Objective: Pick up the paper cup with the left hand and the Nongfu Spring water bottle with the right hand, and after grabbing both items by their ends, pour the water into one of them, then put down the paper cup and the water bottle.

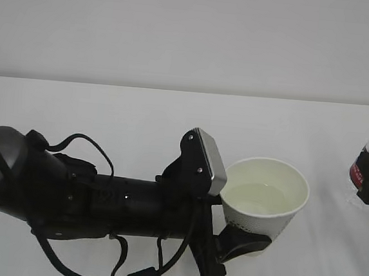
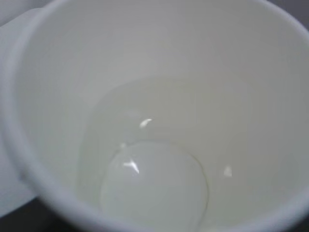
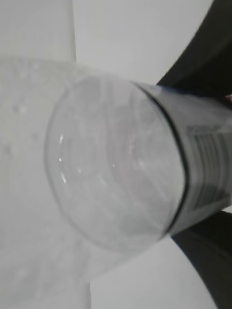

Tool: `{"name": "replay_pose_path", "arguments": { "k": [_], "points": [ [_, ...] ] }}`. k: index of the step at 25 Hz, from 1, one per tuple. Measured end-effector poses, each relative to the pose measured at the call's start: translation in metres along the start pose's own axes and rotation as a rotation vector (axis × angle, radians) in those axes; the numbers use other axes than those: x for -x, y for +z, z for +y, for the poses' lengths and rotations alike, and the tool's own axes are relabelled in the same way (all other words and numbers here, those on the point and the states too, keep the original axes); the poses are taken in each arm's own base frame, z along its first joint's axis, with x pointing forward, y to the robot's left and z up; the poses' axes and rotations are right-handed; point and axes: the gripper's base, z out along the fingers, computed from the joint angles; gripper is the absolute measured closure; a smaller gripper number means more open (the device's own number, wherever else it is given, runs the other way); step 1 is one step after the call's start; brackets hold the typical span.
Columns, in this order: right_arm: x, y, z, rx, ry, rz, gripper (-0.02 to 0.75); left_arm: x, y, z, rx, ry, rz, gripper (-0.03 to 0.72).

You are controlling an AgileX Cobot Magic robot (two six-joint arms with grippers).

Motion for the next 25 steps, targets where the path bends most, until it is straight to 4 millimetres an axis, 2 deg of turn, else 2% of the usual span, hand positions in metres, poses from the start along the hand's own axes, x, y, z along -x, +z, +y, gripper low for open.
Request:
{"name": "replay_pose_path", "arguments": {
  "k": [4, 25],
  "points": [
    [0.004, 0.007, 0.0, 0.002, -0.001, -0.023, 0.28, 0.001, 0.0, 0.002, 0.025, -0.024, -0.008, 0.178],
    [-0.014, 0.062, -0.004, -0.002, 0.006, 0.038, 0.28, 0.001, 0.0, 0.003, 0.03, -0.027, -0.011, 0.179]
  ]
}}
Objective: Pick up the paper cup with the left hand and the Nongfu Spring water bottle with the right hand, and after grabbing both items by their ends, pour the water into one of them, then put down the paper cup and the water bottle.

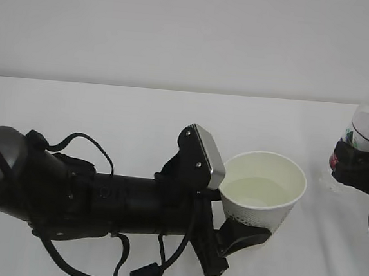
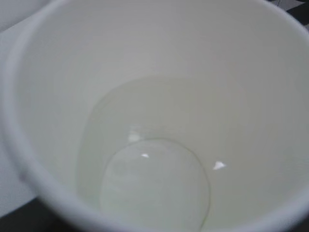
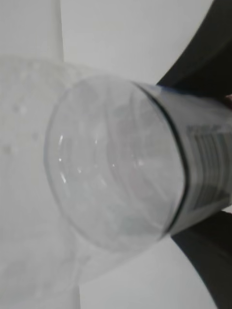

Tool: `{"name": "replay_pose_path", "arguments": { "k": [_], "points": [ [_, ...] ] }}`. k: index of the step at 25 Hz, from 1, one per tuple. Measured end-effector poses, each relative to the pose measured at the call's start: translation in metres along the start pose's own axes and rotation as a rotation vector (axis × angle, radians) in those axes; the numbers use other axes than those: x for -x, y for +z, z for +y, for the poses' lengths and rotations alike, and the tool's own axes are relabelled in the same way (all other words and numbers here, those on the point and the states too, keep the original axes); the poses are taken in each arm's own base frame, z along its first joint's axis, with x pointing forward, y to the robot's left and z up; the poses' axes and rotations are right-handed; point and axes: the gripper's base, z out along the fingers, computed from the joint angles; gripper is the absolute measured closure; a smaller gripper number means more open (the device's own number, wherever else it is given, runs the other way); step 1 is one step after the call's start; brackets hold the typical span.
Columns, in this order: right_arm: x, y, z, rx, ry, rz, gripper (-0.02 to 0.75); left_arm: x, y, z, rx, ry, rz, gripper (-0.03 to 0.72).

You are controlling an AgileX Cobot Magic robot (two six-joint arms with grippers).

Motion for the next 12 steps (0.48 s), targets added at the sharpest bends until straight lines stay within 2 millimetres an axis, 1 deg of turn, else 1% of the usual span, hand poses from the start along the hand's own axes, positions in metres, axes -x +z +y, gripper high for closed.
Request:
{"name": "replay_pose_path", "arguments": {
  "k": [6, 12],
  "points": [
    [-0.005, 0.012, -0.001, -0.001, 0.001, 0.011, 0.28, 0.0, 0.0, 0.0, -0.001, 0.002, -0.002, 0.181],
    [0.003, 0.021, -0.001, 0.002, -0.001, -0.026, 0.28, 0.0, 0.0, 0.0, -0.001, 0.002, -0.002, 0.181]
  ]
}}
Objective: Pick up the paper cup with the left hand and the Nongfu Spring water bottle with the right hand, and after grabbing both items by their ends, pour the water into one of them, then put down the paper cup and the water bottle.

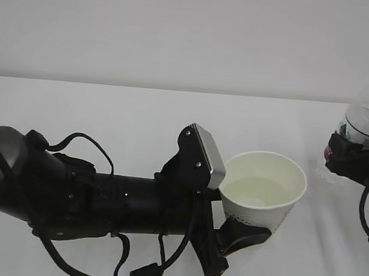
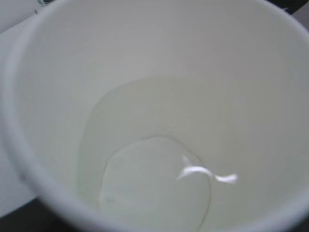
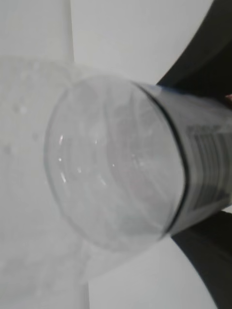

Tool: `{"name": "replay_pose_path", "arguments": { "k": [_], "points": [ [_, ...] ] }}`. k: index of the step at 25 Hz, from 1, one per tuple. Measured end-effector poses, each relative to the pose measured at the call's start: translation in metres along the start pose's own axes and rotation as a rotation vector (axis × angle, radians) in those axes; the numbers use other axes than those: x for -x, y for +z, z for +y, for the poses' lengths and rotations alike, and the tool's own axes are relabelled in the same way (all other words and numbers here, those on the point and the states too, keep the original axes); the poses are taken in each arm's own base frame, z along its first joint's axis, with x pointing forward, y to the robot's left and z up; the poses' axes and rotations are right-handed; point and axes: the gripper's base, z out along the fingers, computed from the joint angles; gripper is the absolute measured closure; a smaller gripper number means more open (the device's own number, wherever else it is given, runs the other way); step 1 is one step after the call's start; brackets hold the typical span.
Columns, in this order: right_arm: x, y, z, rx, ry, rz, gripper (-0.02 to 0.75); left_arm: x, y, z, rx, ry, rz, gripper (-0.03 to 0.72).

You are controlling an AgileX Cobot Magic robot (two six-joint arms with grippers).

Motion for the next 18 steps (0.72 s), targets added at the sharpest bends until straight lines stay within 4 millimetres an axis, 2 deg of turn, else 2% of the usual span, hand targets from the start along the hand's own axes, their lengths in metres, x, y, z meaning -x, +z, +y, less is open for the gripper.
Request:
{"name": "replay_pose_path", "arguments": {
  "k": [7, 18],
  "points": [
    [-0.0043, 0.0095, -0.0008, 0.0, 0.0, 0.005, 0.28, 0.0, 0.0, 0.0, 0.0, 0.002, 0.0, 0.182],
    [-0.0059, 0.0098, -0.0009, -0.001, 0.001, 0.01, 0.28, 0.0, 0.0, 0.0, 0.0, 0.002, 0.0, 0.185]
  ]
}}
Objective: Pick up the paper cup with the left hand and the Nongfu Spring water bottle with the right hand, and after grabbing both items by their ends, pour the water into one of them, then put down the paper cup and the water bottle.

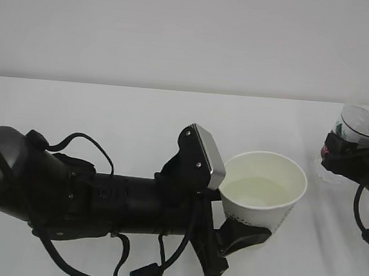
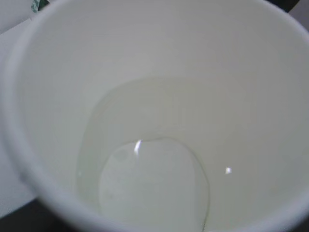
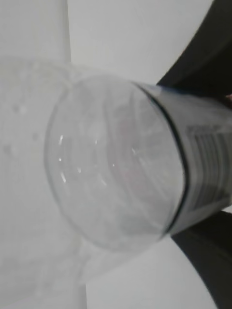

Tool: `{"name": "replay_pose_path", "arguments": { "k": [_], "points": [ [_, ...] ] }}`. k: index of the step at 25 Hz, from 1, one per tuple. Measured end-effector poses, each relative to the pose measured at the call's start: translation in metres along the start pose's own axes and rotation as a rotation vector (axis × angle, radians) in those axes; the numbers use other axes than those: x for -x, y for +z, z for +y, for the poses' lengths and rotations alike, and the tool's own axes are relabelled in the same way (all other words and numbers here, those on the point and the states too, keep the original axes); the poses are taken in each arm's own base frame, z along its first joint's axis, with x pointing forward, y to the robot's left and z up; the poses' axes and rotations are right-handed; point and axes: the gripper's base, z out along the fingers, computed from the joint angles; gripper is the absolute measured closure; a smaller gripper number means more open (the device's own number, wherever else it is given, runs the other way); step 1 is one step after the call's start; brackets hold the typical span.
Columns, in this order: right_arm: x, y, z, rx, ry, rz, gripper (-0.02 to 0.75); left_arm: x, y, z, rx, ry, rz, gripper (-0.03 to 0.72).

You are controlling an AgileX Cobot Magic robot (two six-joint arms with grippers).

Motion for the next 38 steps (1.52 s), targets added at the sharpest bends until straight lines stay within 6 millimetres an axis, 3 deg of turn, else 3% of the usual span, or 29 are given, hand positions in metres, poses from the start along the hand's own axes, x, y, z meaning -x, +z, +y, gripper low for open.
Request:
{"name": "replay_pose_path", "arguments": {
  "k": [14, 22, 38],
  "points": [
    [0.0, 0.0, 0.0, 0.0, 0.0, 0.0, 0.28, 0.0, 0.0, 0.0, 0.0, 0.002, 0.0, 0.185],
    [0.0, 0.0, 0.0005, 0.005, -0.003, 0.0, 0.188, 0.0, 0.0, 0.0, 0.0, 0.002, 0.0, 0.185],
    [-0.0004, -0.0001, 0.0041, 0.045, -0.023, 0.004, 0.181, 0.0, 0.0, 0.0, 0.0, 0.002, 0.0, 0.185]
  ]
}}
